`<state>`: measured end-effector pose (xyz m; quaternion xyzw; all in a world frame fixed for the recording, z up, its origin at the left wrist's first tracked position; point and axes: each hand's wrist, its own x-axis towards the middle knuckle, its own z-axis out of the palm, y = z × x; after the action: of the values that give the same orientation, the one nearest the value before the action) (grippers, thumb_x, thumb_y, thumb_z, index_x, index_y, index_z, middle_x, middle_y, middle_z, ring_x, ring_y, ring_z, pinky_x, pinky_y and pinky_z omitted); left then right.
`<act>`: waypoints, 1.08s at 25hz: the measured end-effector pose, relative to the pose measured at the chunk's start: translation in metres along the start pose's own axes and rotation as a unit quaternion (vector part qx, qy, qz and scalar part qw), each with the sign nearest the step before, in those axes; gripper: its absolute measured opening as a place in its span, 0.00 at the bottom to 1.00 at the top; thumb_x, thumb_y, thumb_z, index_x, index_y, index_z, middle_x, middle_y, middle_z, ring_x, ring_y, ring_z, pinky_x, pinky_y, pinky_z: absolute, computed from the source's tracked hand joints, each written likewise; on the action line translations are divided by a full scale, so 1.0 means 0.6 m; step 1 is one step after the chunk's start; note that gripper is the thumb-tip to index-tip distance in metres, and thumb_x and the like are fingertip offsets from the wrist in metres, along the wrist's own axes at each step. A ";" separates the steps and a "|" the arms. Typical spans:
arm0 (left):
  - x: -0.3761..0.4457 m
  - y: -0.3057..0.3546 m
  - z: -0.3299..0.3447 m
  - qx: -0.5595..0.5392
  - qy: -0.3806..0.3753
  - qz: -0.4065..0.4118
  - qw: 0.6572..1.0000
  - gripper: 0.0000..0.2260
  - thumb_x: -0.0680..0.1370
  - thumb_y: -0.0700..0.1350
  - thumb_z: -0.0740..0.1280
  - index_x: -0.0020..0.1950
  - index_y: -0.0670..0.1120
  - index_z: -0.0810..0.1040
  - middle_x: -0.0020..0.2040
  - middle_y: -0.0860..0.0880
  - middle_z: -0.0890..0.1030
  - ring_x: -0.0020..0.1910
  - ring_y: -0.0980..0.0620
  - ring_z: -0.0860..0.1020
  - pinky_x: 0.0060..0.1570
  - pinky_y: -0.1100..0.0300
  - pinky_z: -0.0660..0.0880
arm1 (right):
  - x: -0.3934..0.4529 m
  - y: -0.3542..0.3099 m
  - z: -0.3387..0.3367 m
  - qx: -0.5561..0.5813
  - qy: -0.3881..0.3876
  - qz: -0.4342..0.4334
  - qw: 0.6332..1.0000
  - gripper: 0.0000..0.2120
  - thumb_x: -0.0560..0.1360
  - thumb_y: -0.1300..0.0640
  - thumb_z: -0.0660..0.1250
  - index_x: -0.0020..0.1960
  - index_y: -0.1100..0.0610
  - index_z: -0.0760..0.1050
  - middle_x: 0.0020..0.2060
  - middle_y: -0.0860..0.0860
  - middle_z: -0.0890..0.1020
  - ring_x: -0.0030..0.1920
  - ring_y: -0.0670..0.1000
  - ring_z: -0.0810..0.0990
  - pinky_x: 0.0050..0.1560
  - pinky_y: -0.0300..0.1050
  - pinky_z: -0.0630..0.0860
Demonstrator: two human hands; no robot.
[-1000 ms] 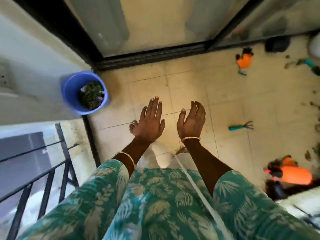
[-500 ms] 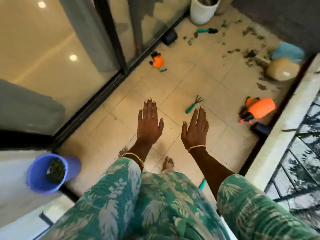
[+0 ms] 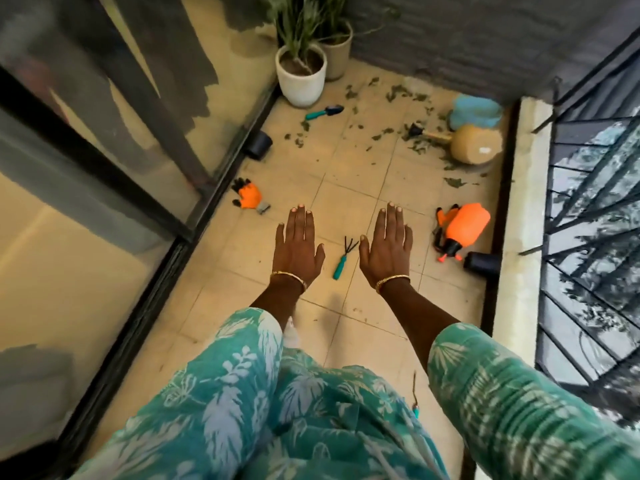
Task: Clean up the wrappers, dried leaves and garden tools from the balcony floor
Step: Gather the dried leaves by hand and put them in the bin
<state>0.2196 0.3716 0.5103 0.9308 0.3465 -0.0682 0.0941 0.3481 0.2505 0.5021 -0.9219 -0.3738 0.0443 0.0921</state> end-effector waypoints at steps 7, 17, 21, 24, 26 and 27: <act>0.259 -0.059 -0.087 -0.016 -0.002 0.082 0.996 0.32 0.79 0.51 0.57 0.77 0.37 0.50 0.78 0.39 0.51 0.77 0.42 0.51 0.73 0.45 0.53 | 0.201 -0.074 -0.004 0.044 0.031 0.117 0.992 0.33 0.75 0.46 0.44 0.74 0.65 0.56 0.74 0.61 0.58 0.75 0.60 0.54 0.71 0.60 0.54; 0.629 -0.065 -0.116 -0.021 -0.019 0.111 0.993 0.31 0.80 0.50 0.56 0.78 0.38 0.50 0.78 0.39 0.52 0.77 0.43 0.50 0.74 0.47 0.49 | 0.580 -0.061 0.023 0.102 0.037 0.094 0.990 0.25 0.65 0.71 0.67 0.62 0.67 0.72 0.63 0.66 0.72 0.63 0.66 0.71 0.61 0.60 0.73; 0.787 -0.071 -0.101 -0.006 -0.056 0.048 0.997 0.30 0.81 0.52 0.53 0.78 0.39 0.47 0.78 0.40 0.50 0.77 0.43 0.48 0.75 0.48 0.49 | 0.755 -0.017 0.063 0.095 -0.024 0.074 0.992 0.26 0.61 0.73 0.68 0.59 0.67 0.73 0.59 0.65 0.74 0.58 0.66 0.74 0.53 0.57 0.78; 0.902 -0.095 -0.072 -0.012 -0.060 0.001 0.998 0.29 0.81 0.51 0.53 0.78 0.40 0.49 0.78 0.40 0.51 0.77 0.43 0.49 0.75 0.49 0.49 | 0.882 0.007 0.109 0.081 -0.075 0.060 0.992 0.26 0.62 0.74 0.68 0.60 0.67 0.74 0.60 0.65 0.74 0.60 0.66 0.73 0.54 0.58 0.77; 0.979 -0.117 -0.032 -0.024 -0.073 -0.038 0.996 0.29 0.81 0.51 0.54 0.78 0.39 0.51 0.78 0.40 0.54 0.77 0.43 0.51 0.75 0.50 0.50 | 0.969 0.020 0.166 0.078 -0.102 0.049 0.991 0.25 0.66 0.73 0.65 0.63 0.66 0.72 0.64 0.64 0.71 0.63 0.65 0.70 0.58 0.57 0.75; 1.015 -0.129 -0.003 -0.023 -0.081 -0.056 0.995 0.29 0.81 0.50 0.54 0.78 0.40 0.51 0.77 0.40 0.54 0.77 0.43 0.51 0.75 0.50 0.51 | 1.009 0.027 0.204 0.079 -0.106 0.042 0.990 0.24 0.67 0.72 0.64 0.63 0.66 0.72 0.65 0.63 0.70 0.64 0.64 0.69 0.59 0.57 0.74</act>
<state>0.6260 0.8142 0.3849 0.8990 0.3905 -0.1409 0.1397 0.7745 0.6779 0.3715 -0.9167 -0.3374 0.1752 0.1228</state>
